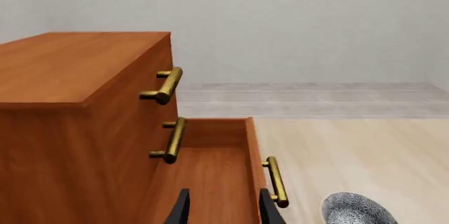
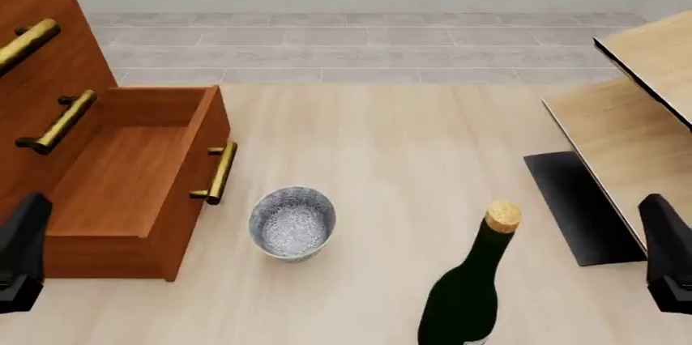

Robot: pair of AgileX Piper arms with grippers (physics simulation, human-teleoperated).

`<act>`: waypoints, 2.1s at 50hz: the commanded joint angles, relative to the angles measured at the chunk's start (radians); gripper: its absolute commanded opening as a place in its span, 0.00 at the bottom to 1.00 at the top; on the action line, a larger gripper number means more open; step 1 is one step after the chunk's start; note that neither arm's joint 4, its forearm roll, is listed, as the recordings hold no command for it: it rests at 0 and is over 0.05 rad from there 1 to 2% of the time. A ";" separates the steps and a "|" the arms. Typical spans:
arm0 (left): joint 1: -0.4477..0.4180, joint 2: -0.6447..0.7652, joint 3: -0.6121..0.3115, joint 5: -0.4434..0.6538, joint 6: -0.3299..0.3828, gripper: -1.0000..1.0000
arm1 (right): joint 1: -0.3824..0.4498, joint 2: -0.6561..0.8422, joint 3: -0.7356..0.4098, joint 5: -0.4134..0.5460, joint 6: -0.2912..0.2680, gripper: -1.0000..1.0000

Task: Put the bowl on top of the cabinet.

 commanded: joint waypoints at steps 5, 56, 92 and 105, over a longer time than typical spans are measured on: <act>-0.013 -0.001 -0.013 0.005 0.002 1.00 | -0.002 0.008 -0.004 -0.009 0.003 1.00; -0.687 0.725 -0.818 0.301 0.305 1.00 | 0.009 0.004 -0.005 0.001 -0.009 1.00; -0.912 0.970 -0.797 0.342 0.429 1.00 | 0.010 0.001 -0.005 0.000 -0.020 1.00; -0.975 0.999 -0.688 0.284 0.389 1.00 | 0.013 0.001 -0.009 0.005 -0.022 1.00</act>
